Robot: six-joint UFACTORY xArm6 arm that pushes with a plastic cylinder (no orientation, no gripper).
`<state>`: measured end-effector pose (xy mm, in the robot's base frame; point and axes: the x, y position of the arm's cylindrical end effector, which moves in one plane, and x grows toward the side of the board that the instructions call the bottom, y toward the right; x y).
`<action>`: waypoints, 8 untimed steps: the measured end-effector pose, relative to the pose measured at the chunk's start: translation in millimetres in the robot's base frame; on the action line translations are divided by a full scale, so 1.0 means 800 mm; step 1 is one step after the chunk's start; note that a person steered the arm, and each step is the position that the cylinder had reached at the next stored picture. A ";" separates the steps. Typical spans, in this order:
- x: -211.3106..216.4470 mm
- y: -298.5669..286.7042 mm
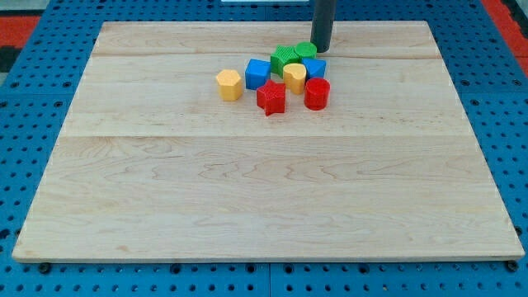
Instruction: Push the yellow heart into the blue cube
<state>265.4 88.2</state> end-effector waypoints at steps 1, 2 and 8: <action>0.017 0.000; 0.022 0.000; 0.027 -0.322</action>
<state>287.3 -169.4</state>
